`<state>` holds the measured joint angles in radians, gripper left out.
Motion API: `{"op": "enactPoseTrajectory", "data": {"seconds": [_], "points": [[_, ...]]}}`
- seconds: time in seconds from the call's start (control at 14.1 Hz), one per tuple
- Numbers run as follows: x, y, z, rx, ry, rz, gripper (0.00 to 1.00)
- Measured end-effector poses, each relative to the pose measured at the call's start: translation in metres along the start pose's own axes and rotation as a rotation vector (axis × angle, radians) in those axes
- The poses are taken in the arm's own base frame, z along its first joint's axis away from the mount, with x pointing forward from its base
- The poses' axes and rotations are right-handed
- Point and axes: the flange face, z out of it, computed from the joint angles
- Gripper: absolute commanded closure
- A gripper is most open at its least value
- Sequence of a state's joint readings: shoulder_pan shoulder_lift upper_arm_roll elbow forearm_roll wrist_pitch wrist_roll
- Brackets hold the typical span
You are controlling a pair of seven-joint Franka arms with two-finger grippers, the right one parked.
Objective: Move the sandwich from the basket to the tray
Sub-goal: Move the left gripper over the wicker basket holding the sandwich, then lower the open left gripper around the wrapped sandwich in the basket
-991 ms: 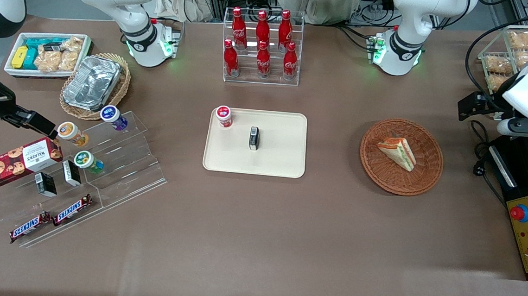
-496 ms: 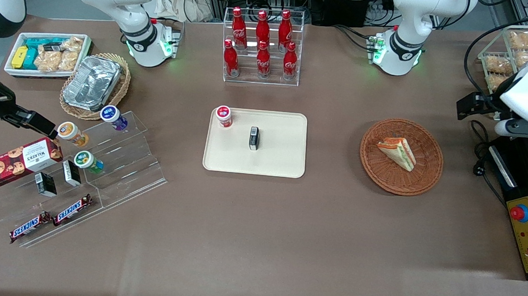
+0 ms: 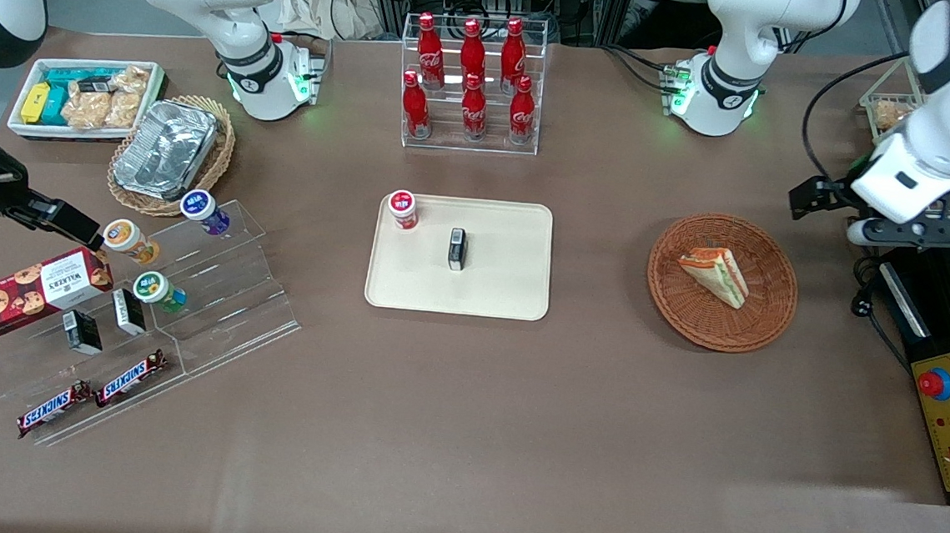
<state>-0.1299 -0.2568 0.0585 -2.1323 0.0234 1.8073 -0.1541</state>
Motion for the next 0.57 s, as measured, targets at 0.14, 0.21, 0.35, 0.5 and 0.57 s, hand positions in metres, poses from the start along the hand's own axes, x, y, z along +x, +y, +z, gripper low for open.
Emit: {"op": "enactPoseTrajectory", "data": {"seconds": [0.14, 0.21, 0.35, 0.5, 0.57], "points": [[-0.017, 0.000, 0.029, -0.005, 0.013, -0.100, 0.00], [-0.021, 0.002, 0.040, -0.006, 0.016, -0.156, 0.00], [-0.025, 0.012, 0.061, -0.011, 0.035, -0.300, 0.00], [-0.028, 0.023, 0.082, -0.023, 0.066, -0.464, 0.00], [-0.029, 0.028, 0.094, -0.026, 0.073, -0.536, 0.00]]}}
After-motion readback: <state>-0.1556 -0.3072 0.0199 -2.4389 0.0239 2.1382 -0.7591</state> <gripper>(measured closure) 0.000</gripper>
